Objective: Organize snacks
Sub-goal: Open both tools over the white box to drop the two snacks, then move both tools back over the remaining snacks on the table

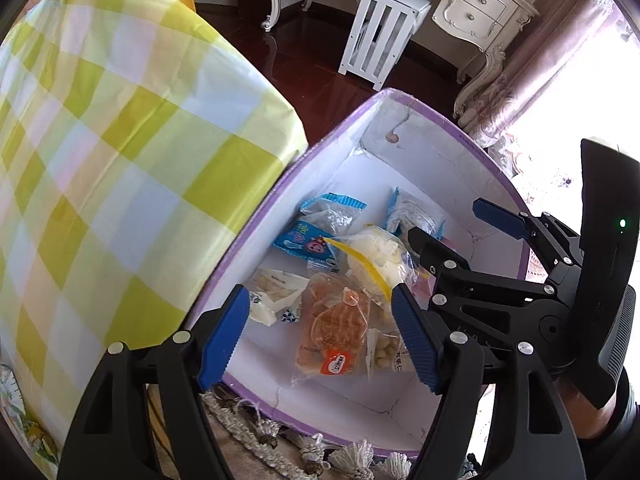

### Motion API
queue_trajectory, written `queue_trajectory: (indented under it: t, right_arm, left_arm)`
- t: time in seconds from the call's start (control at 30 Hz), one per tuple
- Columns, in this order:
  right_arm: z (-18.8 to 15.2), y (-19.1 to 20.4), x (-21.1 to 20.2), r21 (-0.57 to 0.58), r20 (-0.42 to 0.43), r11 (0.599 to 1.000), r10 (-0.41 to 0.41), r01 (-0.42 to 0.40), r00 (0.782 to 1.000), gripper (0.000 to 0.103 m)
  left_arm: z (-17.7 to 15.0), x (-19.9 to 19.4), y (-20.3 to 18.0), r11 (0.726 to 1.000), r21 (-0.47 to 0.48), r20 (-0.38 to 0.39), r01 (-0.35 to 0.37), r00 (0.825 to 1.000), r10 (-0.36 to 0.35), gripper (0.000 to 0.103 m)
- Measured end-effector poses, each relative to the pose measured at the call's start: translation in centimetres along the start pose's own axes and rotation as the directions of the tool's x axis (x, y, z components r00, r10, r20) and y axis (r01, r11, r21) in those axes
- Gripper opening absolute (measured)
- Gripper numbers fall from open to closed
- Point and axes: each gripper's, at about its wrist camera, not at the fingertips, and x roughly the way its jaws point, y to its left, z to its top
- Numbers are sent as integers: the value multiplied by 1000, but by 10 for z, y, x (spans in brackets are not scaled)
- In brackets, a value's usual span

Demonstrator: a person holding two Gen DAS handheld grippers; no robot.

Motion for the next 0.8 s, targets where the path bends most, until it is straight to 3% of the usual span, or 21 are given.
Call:
queue_trajectory:
  t: [0.37, 0.8]
  right_arm:
    - [20, 52, -30, -83, 43, 996, 38, -34, 998, 76]
    - [28, 146, -65, -226, 74, 964, 158, -138, 985, 76]
  left_arm:
    - [-31, -81, 79, 979, -203, 196, -1, 980, 42, 73]
    - [-91, -146, 187, 890, -457, 322, -1, 932, 167, 73]
